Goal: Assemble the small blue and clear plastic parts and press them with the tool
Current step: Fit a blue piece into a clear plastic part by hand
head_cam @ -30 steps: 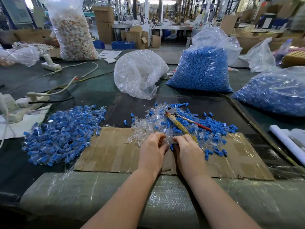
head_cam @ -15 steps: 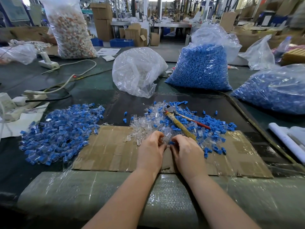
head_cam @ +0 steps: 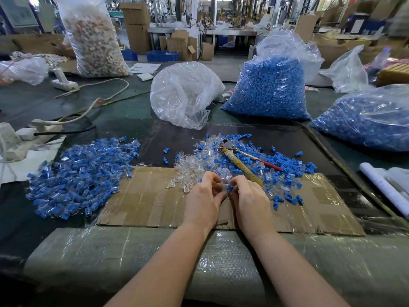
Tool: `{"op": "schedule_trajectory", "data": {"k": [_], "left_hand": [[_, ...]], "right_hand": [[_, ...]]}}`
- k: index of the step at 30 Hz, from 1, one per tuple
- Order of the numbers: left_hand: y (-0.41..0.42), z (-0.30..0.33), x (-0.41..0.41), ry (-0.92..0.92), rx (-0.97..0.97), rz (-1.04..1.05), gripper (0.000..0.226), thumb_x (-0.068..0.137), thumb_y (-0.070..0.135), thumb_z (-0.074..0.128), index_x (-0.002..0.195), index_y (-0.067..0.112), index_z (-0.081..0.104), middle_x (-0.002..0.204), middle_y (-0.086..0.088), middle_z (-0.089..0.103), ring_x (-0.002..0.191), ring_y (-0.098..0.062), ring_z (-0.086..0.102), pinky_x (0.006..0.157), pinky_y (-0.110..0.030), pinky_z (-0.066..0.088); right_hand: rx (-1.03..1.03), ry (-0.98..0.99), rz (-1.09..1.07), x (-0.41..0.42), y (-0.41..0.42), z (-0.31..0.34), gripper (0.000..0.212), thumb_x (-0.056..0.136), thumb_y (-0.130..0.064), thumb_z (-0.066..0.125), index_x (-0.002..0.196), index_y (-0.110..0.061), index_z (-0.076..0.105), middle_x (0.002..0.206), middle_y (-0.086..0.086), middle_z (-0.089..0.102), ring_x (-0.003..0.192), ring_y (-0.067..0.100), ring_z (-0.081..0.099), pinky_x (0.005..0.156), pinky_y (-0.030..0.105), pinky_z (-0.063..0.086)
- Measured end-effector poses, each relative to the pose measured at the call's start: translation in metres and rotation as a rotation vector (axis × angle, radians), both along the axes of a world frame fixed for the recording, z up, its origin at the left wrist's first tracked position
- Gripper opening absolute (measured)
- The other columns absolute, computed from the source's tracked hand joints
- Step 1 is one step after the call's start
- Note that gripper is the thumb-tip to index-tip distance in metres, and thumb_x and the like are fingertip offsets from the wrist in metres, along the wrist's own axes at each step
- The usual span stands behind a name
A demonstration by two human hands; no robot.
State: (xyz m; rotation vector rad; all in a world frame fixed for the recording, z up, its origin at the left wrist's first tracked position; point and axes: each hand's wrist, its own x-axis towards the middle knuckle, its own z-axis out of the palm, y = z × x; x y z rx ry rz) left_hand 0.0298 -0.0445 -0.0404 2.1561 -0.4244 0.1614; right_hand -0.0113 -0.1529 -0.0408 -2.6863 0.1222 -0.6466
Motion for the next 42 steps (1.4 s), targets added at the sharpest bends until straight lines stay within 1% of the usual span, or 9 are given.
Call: {"op": "schedule_trajectory", "data": {"k": [5,10,14,18,26,29,32,36,42], "left_hand": [[0.0008,0.0001,-0.0014,-0.005,0.001,-0.008,0.024,0.084,0.015,0.067,0.089,0.028,0.047,0.082,0.012,0.062,0.076,-0.006,0.059,0.072,-0.021,0.048],[0.0015,0.0019,-0.0023,-0.090,0.086,-0.088,0.017,0.083,0.015,0.068,0.097,0.022,0.063,0.090,0.011,0.059,0.084,-0.005,0.053,0.076,-0.012,0.040],[0.0012,0.0041,-0.0023,-0.090,0.088,-0.120,0.022,0.083,0.014,0.067,0.105,0.017,0.068,0.099,0.003,0.062,0.092,-0.011,0.056,0.087,-0.022,0.044],[0.0000,0.0066,-0.0035,-0.081,0.054,-0.096,0.015,0.082,0.014,0.068,0.096,0.012,0.071,0.092,0.004,0.059,0.087,-0.013,0.056,0.083,-0.022,0.044],[0.0035,0.0066,-0.0038,-0.087,-0.021,-0.041,0.006,0.081,0.010,0.069,0.087,0.010,0.071,0.082,0.010,0.054,0.077,-0.005,0.050,0.071,-0.001,0.035],[0.0037,0.0069,-0.0036,-0.092,-0.034,-0.032,0.008,0.081,0.009,0.069,0.089,0.012,0.070,0.083,0.010,0.058,0.078,-0.006,0.052,0.072,-0.002,0.036],[0.0036,0.0064,-0.0033,-0.095,-0.023,-0.051,0.019,0.085,0.010,0.065,0.103,0.016,0.068,0.091,0.008,0.061,0.084,-0.007,0.054,0.076,-0.006,0.037],[0.0033,0.0050,-0.0017,-0.080,-0.014,-0.056,0.022,0.087,0.010,0.062,0.107,0.018,0.068,0.096,0.006,0.062,0.087,-0.007,0.054,0.076,-0.004,0.037],[0.0037,0.0040,0.0000,0.006,-0.103,-0.033,0.014,0.088,0.013,0.062,0.097,0.020,0.069,0.088,0.011,0.064,0.085,-0.005,0.059,0.077,-0.008,0.043]], "right_hand": [[0.048,-0.067,0.000,-0.0012,0.0010,0.0004,0.011,0.088,-0.007,0.061,0.097,-0.011,0.058,0.088,0.003,0.064,0.083,0.019,0.057,0.069,0.026,0.044],[0.069,-0.078,0.011,-0.0015,0.0015,-0.0012,0.008,0.088,-0.010,0.060,0.096,-0.012,0.059,0.088,0.002,0.062,0.083,0.019,0.056,0.071,0.028,0.044],[0.047,-0.056,0.015,-0.0031,0.0015,-0.0003,0.015,0.089,-0.009,0.059,0.103,-0.011,0.061,0.095,0.004,0.062,0.089,0.020,0.057,0.077,0.029,0.046],[-0.008,-0.010,0.004,-0.0034,0.0009,0.0014,0.030,0.082,0.000,0.064,0.112,-0.006,0.064,0.100,0.009,0.059,0.094,0.023,0.056,0.083,0.030,0.046],[-0.019,0.004,0.004,-0.0033,0.0022,0.0022,0.020,0.086,-0.008,0.061,0.106,-0.012,0.060,0.105,0.003,0.057,0.099,0.018,0.050,0.083,0.024,0.041],[-0.009,-0.014,0.005,-0.0038,0.0028,0.0020,0.027,0.085,-0.005,0.062,0.111,-0.012,0.059,0.104,0.004,0.059,0.098,0.020,0.053,0.082,0.028,0.044],[0.013,-0.044,0.023,-0.0043,0.0028,0.0013,0.042,0.082,0.002,0.063,0.122,-0.010,0.058,0.105,0.007,0.057,0.099,0.022,0.053,0.081,0.034,0.049],[0.038,-0.075,0.032,-0.0041,0.0031,0.0016,0.024,0.085,-0.006,0.063,0.108,-0.014,0.061,0.102,0.003,0.053,0.093,0.018,0.052,0.075,0.028,0.047],[0.150,-0.145,0.021,-0.0029,0.0004,-0.0006,0.021,0.087,-0.009,0.063,0.107,-0.012,0.063,0.101,0.002,0.065,0.094,0.017,0.060,0.081,0.029,0.048]]}}
